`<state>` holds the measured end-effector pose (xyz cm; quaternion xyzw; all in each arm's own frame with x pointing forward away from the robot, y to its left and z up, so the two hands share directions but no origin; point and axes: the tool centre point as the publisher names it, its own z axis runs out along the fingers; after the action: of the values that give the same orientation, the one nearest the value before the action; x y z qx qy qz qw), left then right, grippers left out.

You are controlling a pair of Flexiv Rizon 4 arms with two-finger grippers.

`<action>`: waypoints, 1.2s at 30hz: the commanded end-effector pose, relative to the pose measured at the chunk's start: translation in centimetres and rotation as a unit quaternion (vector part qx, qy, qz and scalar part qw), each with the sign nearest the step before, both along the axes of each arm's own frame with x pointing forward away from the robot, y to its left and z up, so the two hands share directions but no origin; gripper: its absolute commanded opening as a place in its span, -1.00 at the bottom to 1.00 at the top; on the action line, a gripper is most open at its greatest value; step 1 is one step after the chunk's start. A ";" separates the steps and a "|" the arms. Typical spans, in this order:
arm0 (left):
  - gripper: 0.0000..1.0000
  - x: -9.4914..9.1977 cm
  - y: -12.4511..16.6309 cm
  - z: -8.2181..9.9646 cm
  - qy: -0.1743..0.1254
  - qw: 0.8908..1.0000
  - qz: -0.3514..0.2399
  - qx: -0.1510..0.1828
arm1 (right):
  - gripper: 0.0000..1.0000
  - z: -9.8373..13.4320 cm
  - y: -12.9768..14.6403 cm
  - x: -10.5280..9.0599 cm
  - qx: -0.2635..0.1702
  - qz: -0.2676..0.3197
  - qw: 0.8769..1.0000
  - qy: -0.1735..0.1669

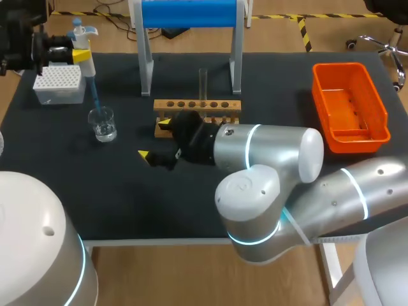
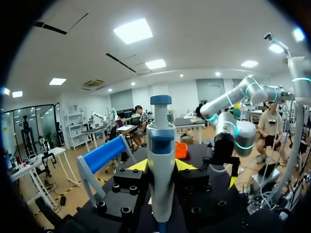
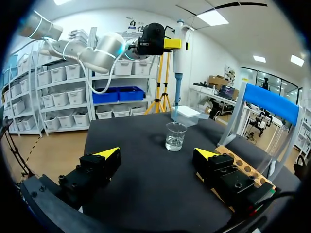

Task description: Invert the test tube, pick up the pipette, mount the tip to pipette, aspirate from beaker and dispense into the tube, eject the tip, return the pipette, and cap with the stopper.

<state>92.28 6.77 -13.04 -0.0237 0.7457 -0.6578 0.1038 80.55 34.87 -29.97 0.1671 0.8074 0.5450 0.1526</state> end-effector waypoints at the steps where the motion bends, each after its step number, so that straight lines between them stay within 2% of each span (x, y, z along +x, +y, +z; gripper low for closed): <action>1: -1.00 0.7 0.4 -0.8 -0.006 1.000 -0.006 -0.004 | 1.00 0.0 0.0 -0.1 -0.001 0.000 1.000 0.000; 18: -1.00 2.1 1.2 -3.7 -0.003 1.000 -0.006 -0.009 | 1.00 0.0 0.0 -0.1 -0.001 0.000 1.000 0.000; 36: -1.00 2.2 1.4 -5.9 -0.004 1.000 -0.001 -0.006 | 1.00 0.0 0.0 -0.1 -0.001 0.000 1.000 0.000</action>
<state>94.25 8.09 -18.63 -0.0239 0.7420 -0.6612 0.1082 80.51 34.95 -29.94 0.1678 0.8075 0.5443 0.1532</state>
